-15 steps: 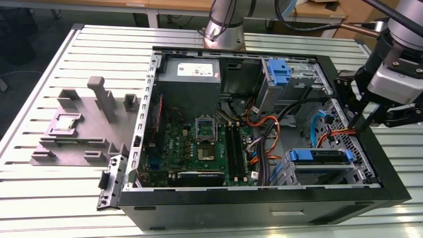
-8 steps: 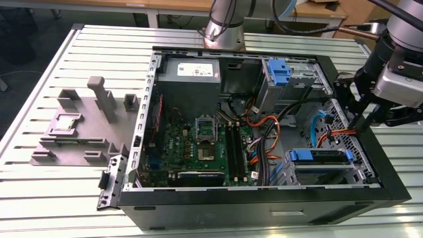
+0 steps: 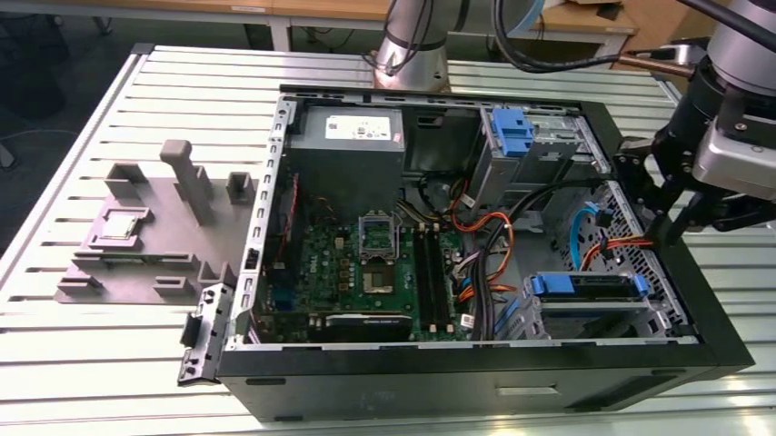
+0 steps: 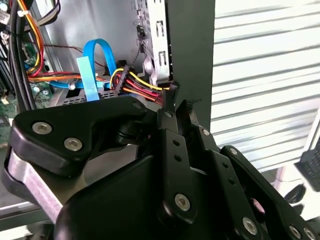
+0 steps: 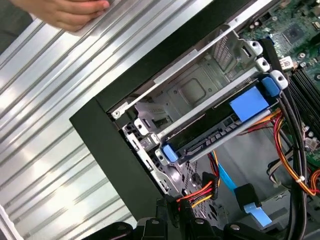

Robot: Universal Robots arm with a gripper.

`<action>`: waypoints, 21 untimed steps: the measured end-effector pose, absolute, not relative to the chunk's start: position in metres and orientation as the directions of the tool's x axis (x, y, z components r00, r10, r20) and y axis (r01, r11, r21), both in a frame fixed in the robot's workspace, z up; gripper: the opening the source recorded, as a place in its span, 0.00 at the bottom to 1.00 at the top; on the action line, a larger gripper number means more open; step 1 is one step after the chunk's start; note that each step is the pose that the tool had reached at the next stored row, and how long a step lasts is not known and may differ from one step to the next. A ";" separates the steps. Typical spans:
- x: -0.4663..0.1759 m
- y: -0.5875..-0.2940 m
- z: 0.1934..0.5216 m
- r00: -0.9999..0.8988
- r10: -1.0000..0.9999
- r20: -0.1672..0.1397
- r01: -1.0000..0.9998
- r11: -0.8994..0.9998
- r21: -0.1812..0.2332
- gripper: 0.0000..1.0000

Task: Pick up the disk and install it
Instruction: 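Insert the first disk wire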

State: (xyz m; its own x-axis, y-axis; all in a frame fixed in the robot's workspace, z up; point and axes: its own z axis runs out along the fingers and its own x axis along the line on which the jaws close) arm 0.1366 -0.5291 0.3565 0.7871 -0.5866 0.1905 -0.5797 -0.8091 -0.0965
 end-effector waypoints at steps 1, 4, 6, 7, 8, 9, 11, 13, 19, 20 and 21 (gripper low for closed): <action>0.137 -0.529 0.356 0.795 -0.575 0.191 -0.568 -0.817 -0.097 0.25; 0.136 -0.529 0.354 0.813 -0.550 0.191 -0.542 -0.835 -0.097 0.25; 0.136 -0.529 0.353 0.821 -0.538 0.193 -0.530 -0.843 -0.095 0.25; 0.136 -0.529 0.353 0.824 -0.533 0.194 -0.525 -0.846 -0.094 0.25; 0.136 -0.529 0.352 0.827 -0.528 0.195 -0.520 -0.849 -0.092 0.25; 0.136 -0.529 0.352 0.829 -0.524 0.198 -0.517 -0.851 -0.089 0.25; 0.136 -0.529 0.352 0.832 -0.516 0.205 -0.511 -0.856 -0.082 0.25; 0.134 -0.529 0.351 0.832 -0.513 0.211 -0.508 -0.858 -0.081 0.25; 0.132 -0.528 0.350 0.832 -0.512 0.215 -0.507 -0.858 -0.083 0.25; 0.132 -0.528 0.350 0.832 -0.512 0.215 -0.507 -0.858 -0.083 0.25; 0.132 -0.528 0.350 0.832 -0.511 0.216 -0.507 -0.858 -0.082 0.25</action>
State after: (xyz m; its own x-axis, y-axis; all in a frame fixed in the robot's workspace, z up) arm 0.1324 -0.5283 0.3499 0.8317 -0.5114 0.2164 -0.5065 -0.8583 -0.0816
